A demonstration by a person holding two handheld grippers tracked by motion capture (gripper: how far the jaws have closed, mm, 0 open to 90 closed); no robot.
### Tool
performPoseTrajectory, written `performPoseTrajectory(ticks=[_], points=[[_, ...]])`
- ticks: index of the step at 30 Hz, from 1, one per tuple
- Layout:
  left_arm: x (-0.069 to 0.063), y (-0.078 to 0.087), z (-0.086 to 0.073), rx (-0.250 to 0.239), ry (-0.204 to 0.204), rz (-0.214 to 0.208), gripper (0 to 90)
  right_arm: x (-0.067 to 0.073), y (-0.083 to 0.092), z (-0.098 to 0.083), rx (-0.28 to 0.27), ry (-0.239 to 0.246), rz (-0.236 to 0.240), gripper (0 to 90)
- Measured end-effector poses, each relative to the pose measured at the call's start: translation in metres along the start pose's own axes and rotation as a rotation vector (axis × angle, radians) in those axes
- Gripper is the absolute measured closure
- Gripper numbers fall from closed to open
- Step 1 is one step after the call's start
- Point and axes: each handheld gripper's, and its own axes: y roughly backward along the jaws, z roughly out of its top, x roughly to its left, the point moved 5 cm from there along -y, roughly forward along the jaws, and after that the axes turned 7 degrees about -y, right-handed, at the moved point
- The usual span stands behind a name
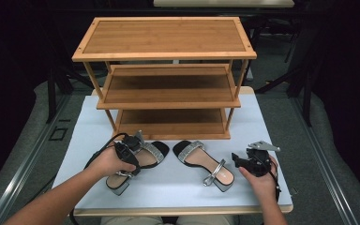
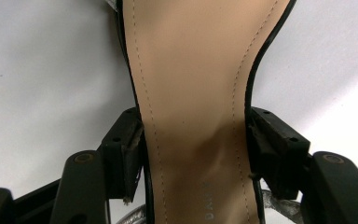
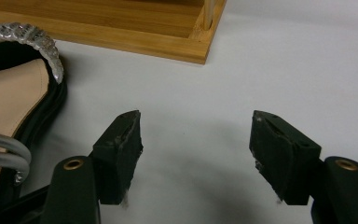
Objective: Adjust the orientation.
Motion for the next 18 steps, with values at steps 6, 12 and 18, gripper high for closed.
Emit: performPoseTrajectory(ticks=[6,12,18], points=[[0.000,0.001,0.000,-0.001,0.028,-0.008,41.4,0.000,0.000,0.000,0.004,-0.003,0.006,33.5],[0.000,0.005,-0.002,0.004,0.027,-0.007,42.1,0.000,-0.001,0.000,0.005,-0.004,0.007,33.5],[0.000,0.015,-0.005,-0.003,0.039,-0.017,42.6,0.000,-0.001,0.000,0.005,-0.002,0.007,33.5]])
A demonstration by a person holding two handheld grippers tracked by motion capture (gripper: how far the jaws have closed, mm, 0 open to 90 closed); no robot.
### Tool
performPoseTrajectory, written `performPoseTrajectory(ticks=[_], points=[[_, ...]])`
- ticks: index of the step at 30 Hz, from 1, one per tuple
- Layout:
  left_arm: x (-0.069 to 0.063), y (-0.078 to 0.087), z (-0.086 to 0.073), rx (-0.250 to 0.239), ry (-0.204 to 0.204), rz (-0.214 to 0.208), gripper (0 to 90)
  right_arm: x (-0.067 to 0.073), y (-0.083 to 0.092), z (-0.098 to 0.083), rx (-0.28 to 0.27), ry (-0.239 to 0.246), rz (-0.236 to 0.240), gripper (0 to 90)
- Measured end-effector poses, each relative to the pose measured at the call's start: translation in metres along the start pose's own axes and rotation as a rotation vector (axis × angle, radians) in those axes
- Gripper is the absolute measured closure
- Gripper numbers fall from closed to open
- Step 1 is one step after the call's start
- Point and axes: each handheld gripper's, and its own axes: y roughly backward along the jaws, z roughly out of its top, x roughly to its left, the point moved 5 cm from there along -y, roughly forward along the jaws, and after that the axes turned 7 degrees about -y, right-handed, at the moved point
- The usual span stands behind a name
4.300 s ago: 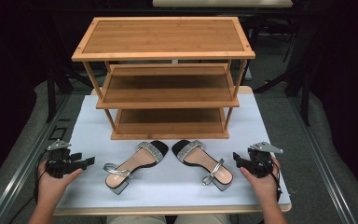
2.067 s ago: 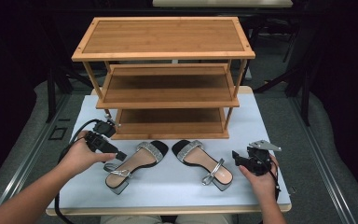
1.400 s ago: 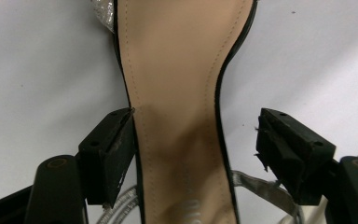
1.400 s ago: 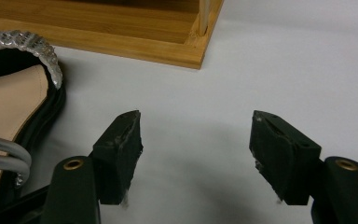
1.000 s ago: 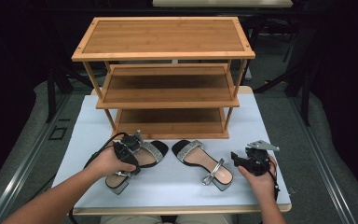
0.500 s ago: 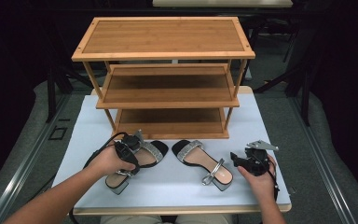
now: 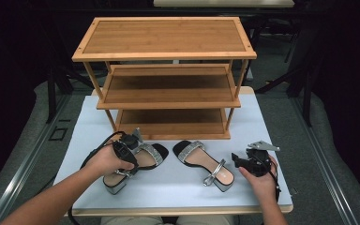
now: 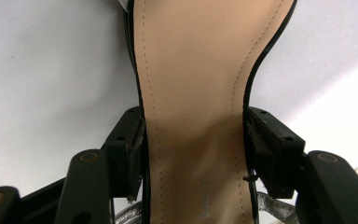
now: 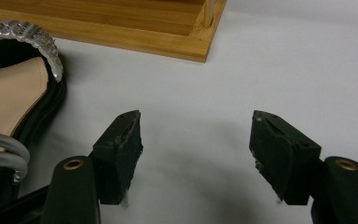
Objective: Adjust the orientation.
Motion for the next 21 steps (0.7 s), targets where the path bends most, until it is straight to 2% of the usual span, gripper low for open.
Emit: performPoseTrajectory(ticks=[2,5,10,13,14,15,16,19,21], points=[[0.002,0.005,-0.002,-0.002,0.000,0.002,42.8,0.000,0.000,0.000,0.001,0.000,0.000,33.5],[0.005,0.015,-0.006,-0.018,0.025,-0.010,43.1,0.000,0.000,0.000,0.002,0.000,0.001,33.5],[0.009,0.021,-0.005,-0.040,0.060,-0.020,43.2,0.000,0.000,0.000,0.004,0.001,0.000,33.5],[0.015,0.022,0.003,-0.091,0.152,-0.004,43.2,0.000,-0.001,0.000,0.005,0.002,-0.003,33.5],[0.015,0.022,0.003,-0.091,0.152,-0.004,43.3,0.000,-0.001,0.000,0.004,0.002,-0.003,33.5],[0.018,0.021,0.009,-0.115,0.200,0.030,43.2,0.000,-0.001,0.000,0.004,0.003,0.001,33.5],[0.020,0.019,0.012,-0.119,0.227,0.036,43.2,0.000,-0.001,0.000,0.005,0.002,0.001,33.5],[0.022,0.014,0.022,-0.141,0.304,0.012,43.2,0.000,-0.001,0.000,0.006,0.001,0.002,33.5],[0.023,0.011,0.028,-0.150,0.324,0.014,43.3,-0.001,-0.001,0.000,0.005,-0.002,0.000,33.5]])
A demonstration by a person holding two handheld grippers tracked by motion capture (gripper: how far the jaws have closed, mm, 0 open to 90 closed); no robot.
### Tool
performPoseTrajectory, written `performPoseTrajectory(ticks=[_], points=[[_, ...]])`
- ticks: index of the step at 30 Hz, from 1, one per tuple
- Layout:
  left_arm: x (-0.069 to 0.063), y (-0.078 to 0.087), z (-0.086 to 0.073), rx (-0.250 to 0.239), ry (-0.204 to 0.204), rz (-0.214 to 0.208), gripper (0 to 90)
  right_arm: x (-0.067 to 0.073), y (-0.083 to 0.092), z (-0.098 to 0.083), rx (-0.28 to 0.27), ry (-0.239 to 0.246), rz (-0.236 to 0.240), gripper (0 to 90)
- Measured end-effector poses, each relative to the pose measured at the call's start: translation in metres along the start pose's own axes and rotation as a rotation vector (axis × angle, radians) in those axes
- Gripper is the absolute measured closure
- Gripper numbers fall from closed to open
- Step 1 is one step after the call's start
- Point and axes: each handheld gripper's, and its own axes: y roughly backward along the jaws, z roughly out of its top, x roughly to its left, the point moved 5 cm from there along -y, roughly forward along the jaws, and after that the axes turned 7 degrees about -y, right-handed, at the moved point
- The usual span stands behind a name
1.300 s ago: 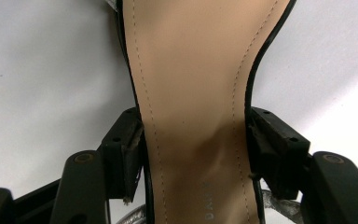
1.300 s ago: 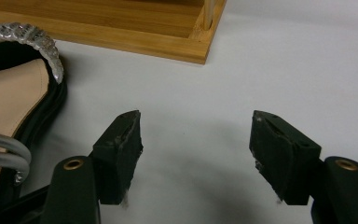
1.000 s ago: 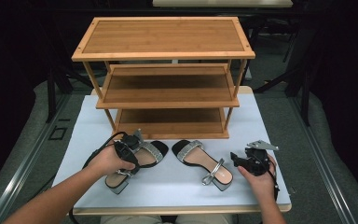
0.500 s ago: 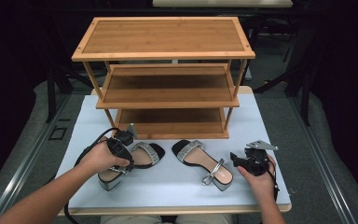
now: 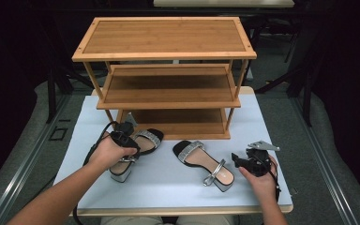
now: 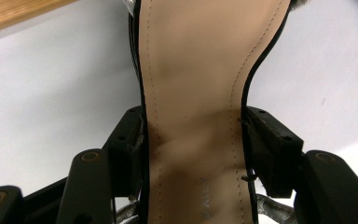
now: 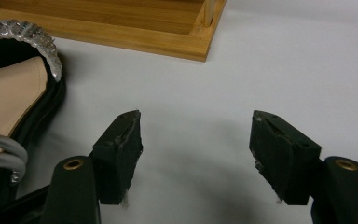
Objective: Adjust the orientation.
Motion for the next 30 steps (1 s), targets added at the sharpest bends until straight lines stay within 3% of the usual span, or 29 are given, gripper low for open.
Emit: performPoseTrajectory(ticks=[2,6,9,12,15,19,23,24,25,26,29,30], points=[[-0.001,-0.002,0.005,-0.014,0.011,0.011,43.2,-0.001,0.000,0.000,0.003,-0.007,0.016,33.6],[-0.001,-0.007,0.014,-0.040,0.044,0.016,43.2,-0.001,-0.001,-0.001,0.001,-0.009,0.004,33.7],[0.003,-0.012,0.015,-0.033,0.058,0.015,43.2,-0.001,0.000,-0.001,0.000,-0.010,0.009,33.7],[0.004,-0.017,0.012,-0.010,0.049,0.024,43.0,-0.001,0.000,-0.001,0.001,-0.010,0.006,33.7],[0.003,-0.015,0.011,-0.016,0.037,0.024,40.7,-0.001,-0.001,-0.001,0.004,-0.006,0.013,33.7],[0.004,-0.003,0.008,-0.027,0.029,0.000,37.3,-0.001,-0.002,-0.001,0.002,-0.004,0.008,33.7],[0.003,0.012,0.003,-0.051,-0.006,-0.014,37.6,0.000,-0.001,-0.001,0.001,-0.004,0.010,33.7],[0.001,0.024,-0.003,-0.061,-0.025,-0.041,38.0,0.000,-0.001,-0.001,0.001,-0.004,0.009,33.7],[0.001,0.024,-0.003,-0.061,-0.025,-0.041,38.6,0.000,-0.001,-0.001,0.001,-0.005,0.008,33.6],[0.002,0.039,-0.007,-0.086,-0.047,-0.038,39.2,0.000,-0.001,-0.001,0.002,-0.004,0.008,33.7],[0.005,0.052,-0.012,-0.108,-0.047,-0.028,41.5,0.000,-0.001,-0.002,0.006,-0.004,0.006,33.7],[0.009,0.065,-0.019,-0.113,-0.069,-0.036,42.1,0.000,-0.002,-0.002,0.005,-0.006,0.005,33.7]])
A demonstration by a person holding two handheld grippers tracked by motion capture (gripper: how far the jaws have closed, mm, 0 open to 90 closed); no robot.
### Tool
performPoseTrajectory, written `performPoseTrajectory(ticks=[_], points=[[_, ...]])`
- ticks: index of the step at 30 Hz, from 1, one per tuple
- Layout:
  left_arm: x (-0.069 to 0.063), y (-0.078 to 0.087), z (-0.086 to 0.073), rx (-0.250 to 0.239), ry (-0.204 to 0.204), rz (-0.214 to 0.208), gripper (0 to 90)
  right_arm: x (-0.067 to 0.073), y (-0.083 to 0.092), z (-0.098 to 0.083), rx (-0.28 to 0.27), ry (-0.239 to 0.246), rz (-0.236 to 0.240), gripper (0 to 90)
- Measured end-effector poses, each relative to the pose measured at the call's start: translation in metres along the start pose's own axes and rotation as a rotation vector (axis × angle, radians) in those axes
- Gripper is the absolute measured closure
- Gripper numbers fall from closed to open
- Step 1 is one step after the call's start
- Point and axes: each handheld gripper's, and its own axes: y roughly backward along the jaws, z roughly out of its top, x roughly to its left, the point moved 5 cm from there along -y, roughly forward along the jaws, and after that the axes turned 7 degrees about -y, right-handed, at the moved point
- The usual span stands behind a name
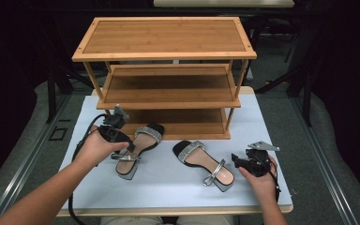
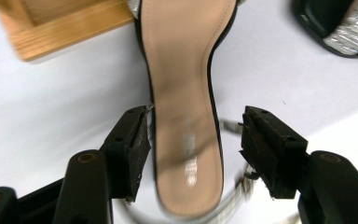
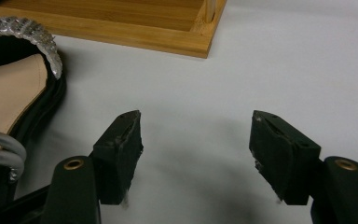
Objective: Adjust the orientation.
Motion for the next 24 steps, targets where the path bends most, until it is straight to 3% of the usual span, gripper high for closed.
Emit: performPoseTrajectory(ticks=[3,4,7,10,12,13,17,18,21,24], points=[[0.002,0.013,-0.008,-0.007,-0.032,-0.001,45.4,0.000,0.000,0.000,0.001,-0.004,0.001,33.7],[0.003,0.025,-0.017,-0.031,-0.069,0.004,46.0,-0.001,-0.001,0.001,-0.004,-0.006,0.001,33.7],[0.003,0.040,-0.034,-0.065,-0.108,0.000,48.0,0.001,-0.002,0.002,-0.001,-0.007,0.008,33.7],[0.007,0.046,-0.052,-0.102,-0.110,-0.019,50.3,0.002,-0.003,0.002,0.005,-0.005,0.008,33.7],[0.009,0.043,-0.064,-0.118,-0.140,-0.019,51.0,0.002,-0.004,0.003,0.000,-0.004,0.009,33.7],[0.010,0.040,-0.070,-0.114,-0.154,-0.011,52.4,0.002,-0.004,0.003,0.000,-0.003,-0.004,33.7],[0.006,0.026,-0.086,-0.096,-0.167,-0.039,57.6,0.005,-0.003,0.004,-0.004,0.001,0.017,33.7],[0.003,0.015,-0.093,-0.074,-0.190,-0.046,57.8,0.005,-0.004,0.004,-0.004,0.001,0.013,33.7],[0.001,0.002,-0.097,-0.056,-0.202,-0.047,59.9,0.005,-0.004,0.004,-0.005,0.000,0.011,33.7],[0.001,-0.021,-0.099,-0.031,-0.220,-0.040,61.8,0.005,-0.004,0.005,-0.005,-0.002,0.009,33.6]])
